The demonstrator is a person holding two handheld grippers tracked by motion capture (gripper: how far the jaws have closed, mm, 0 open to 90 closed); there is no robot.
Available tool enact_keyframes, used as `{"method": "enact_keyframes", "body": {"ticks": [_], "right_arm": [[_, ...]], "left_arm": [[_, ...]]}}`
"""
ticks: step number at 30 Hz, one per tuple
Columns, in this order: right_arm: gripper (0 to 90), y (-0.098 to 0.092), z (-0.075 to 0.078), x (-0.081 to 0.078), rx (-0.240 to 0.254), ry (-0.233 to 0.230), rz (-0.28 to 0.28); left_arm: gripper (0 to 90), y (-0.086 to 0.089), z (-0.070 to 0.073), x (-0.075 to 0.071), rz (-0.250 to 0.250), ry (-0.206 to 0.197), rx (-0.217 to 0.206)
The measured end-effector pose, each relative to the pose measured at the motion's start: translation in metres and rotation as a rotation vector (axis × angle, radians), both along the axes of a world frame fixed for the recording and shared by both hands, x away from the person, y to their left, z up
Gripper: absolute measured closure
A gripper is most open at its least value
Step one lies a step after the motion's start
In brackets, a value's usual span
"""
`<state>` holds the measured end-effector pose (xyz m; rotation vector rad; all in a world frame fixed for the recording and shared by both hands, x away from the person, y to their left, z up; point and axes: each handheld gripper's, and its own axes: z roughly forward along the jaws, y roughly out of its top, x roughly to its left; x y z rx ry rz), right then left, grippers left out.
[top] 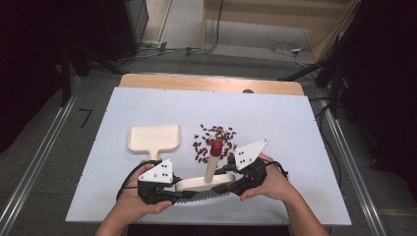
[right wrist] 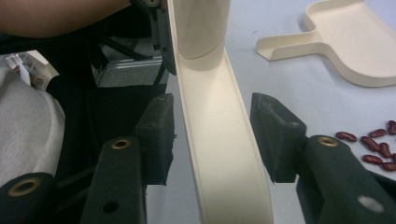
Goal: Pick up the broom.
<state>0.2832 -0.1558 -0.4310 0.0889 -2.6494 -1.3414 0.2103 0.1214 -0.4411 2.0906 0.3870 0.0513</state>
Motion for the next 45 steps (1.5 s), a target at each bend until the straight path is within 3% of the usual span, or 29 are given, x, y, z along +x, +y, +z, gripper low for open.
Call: {"method": "enact_keyframes", "body": {"ticks": [3, 6, 12, 16, 19, 22, 28, 30, 31, 32, 35, 38, 45], "right_arm": [[62.5, 0.001, -0.001, 0.000, 0.006, 0.007, 0.030], [65.0, 0.003, -0.002, 0.000, -0.001, 0.022, 0.061], [65.7, 0.005, -0.001, -0.004, -0.024, 0.015, 0.056], [65.9, 0.005, 0.002, -0.007, -0.023, -0.032, 0.008], [66.0, 0.005, 0.002, -0.005, -0.030, -0.041, -0.012], [65.9, -0.001, 0.003, -0.001, -0.038, -0.055, -0.077], [65.9, -0.011, 0.007, 0.006, -0.002, -0.066, -0.183], [65.9, -0.015, 0.008, 0.009, 0.000, -0.073, -0.241], [65.9, -0.020, 0.009, 0.013, 0.010, -0.069, -0.301], [65.9, -0.020, 0.009, 0.013, 0.010, -0.069, -0.301], [65.9, -0.028, 0.009, 0.019, 0.037, -0.066, -0.400], [65.9, -0.037, 0.009, 0.024, 0.052, -0.064, -0.512], [65.8, -0.058, 0.010, 0.035, 0.070, -0.071, -0.696]], "left_arm": [[68.6, -0.001, 0.000, 0.000, -0.009, 0.006, -0.001], [68.6, 0.001, -0.001, 0.000, -0.027, 0.017, -0.004], [68.2, 0.003, -0.004, 0.002, -0.044, 0.035, -0.017], [62.8, 0.008, -0.006, 0.005, 0.010, 0.012, -0.048], [56.5, 0.015, -0.006, 0.005, 0.071, -0.001, -0.058], [40.8, 0.023, -0.004, 0.007, 0.141, -0.008, -0.090], [26.7, 0.033, -0.002, 0.008, 0.225, -0.014, -0.110], [20.8, 0.035, -0.002, 0.009, 0.246, -0.015, -0.114], [14.2, 0.035, -0.002, 0.009, 0.260, -0.016, -0.112], [14.2, 0.036, -0.002, 0.009, 0.264, -0.019, -0.110], [3.0, 0.039, -0.002, 0.010, 0.297, -0.015, -0.120], [0.0, 0.045, -0.002, 0.010, 0.321, -0.017, -0.145], [0.0, 0.065, -0.003, 0.012, 0.393, -0.024, -0.196]]}}
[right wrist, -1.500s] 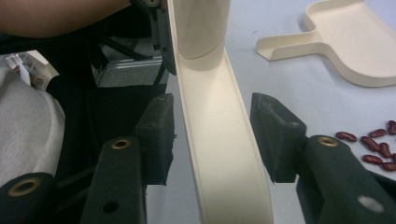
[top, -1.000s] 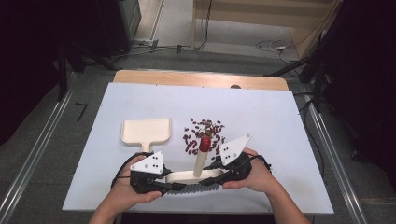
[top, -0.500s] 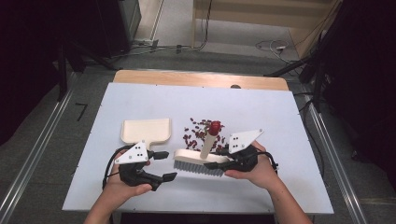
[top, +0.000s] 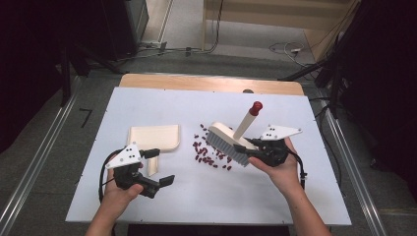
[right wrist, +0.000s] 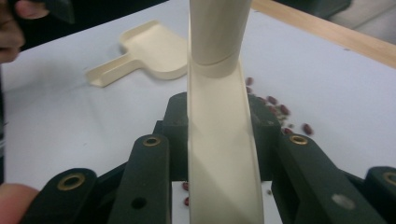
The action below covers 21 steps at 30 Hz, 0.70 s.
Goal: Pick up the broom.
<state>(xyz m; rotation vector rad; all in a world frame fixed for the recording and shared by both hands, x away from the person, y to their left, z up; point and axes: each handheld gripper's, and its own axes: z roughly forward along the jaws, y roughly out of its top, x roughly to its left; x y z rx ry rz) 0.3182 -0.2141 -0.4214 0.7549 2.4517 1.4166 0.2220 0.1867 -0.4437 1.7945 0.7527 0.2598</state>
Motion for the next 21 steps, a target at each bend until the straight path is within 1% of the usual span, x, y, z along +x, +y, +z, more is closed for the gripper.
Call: {"method": "enact_keyframes", "body": {"ticks": [2, 4, 7, 9, 11, 16, 21], "right_arm": [[65.8, -0.007, 0.000, 0.003, 0.009, 0.005, -0.046], [65.8, -0.014, -0.001, 0.006, 0.012, -0.001, -0.086], [65.8, -0.024, -0.002, 0.010, 0.013, -0.008, -0.146], [65.8, -0.031, -0.002, 0.013, 0.015, -0.006, -0.181], [65.8, -0.037, -0.002, 0.015, 0.019, -0.009, -0.206], [65.8, -0.049, -0.003, 0.019, 0.020, -0.010, -0.255], [65.8, -0.055, -0.005, 0.021, 0.005, -0.016, -0.292]], "left_arm": [[0.0, 0.005, -0.001, 0.000, 0.017, -0.001, -0.005], [0.0, 0.009, -0.001, -0.001, 0.031, -0.007, -0.005], [0.0, 0.016, -0.002, -0.002, 0.046, -0.017, -0.021], [0.0, 0.021, -0.003, -0.002, 0.062, -0.015, -0.026], [0.0, 0.025, -0.004, -0.002, 0.076, -0.013, -0.037], [0.0, 0.034, -0.004, -0.003, 0.103, -0.017, -0.043], [0.0, 0.041, -0.005, -0.004, 0.124, -0.018, -0.051]]}}
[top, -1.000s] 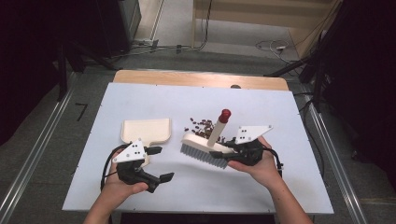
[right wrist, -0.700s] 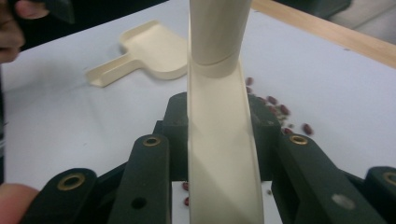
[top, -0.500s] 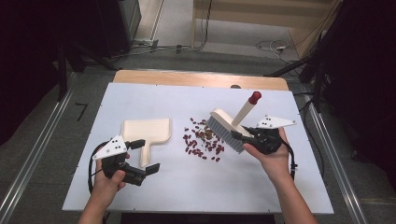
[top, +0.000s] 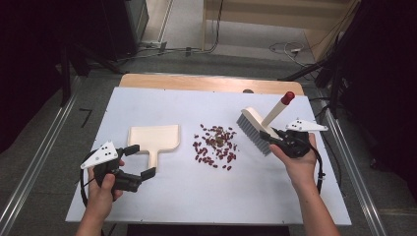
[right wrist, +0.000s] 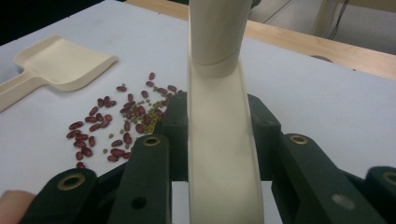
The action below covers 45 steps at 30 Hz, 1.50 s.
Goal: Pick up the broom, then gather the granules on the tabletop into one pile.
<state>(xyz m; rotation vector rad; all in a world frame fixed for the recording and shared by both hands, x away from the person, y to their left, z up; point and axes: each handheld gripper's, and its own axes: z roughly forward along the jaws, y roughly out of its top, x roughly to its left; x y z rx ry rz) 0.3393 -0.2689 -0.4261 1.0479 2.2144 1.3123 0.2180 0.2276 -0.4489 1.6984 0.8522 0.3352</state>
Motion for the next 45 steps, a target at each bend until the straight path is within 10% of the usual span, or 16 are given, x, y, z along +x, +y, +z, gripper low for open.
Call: {"method": "enact_keyframes", "body": {"ticks": [18, 39, 45], "right_arm": [[65.8, -0.007, -0.007, 0.007, -0.014, 0.007, -0.079], [65.8, 0.064, -0.028, 0.045, -0.319, -0.071, -0.096], [65.8, 0.078, -0.033, 0.040, -0.307, -0.049, -0.055]], "left_arm": [[0.0, 0.008, -0.007, 0.000, 0.036, 0.007, -0.001], [0.0, 0.010, -0.010, -0.003, 0.077, 0.004, -0.009], [0.0, 0.011, -0.010, -0.004, 0.081, 0.005, -0.016]]}}
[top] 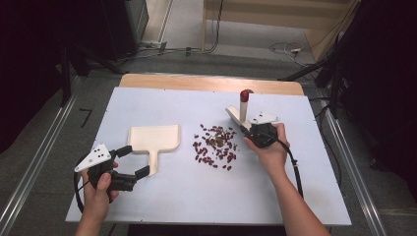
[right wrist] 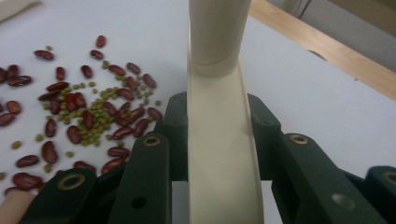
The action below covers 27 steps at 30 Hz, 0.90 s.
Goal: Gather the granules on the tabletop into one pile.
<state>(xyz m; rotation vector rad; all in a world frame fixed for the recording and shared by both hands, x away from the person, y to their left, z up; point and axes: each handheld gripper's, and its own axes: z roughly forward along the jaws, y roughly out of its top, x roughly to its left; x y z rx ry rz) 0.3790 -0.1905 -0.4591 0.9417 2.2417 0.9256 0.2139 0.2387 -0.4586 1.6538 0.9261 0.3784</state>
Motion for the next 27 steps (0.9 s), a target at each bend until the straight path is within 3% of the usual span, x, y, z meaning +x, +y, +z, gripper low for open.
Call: {"method": "enact_keyframes", "body": {"ticks": [10, 17, 20, 27], "right_arm": [[65.8, 0.011, 0.001, -0.014, 0.035, 0.026, 0.051], [65.8, 0.016, 0.000, -0.022, 0.034, 0.024, 0.062], [65.8, 0.016, 0.002, -0.025, 0.010, 0.015, 0.070], [65.8, 0.008, 0.013, -0.026, 0.063, 0.002, 0.059]], "left_arm": [[0.0, -0.001, 0.000, 0.000, 0.000, 0.000, 0.009], [0.0, -0.001, 0.001, -0.001, 0.006, -0.003, 0.005], [0.0, 0.001, 0.001, -0.001, 0.010, -0.003, 0.004], [0.0, 0.005, 0.003, -0.002, 0.020, -0.011, -0.012]]}}
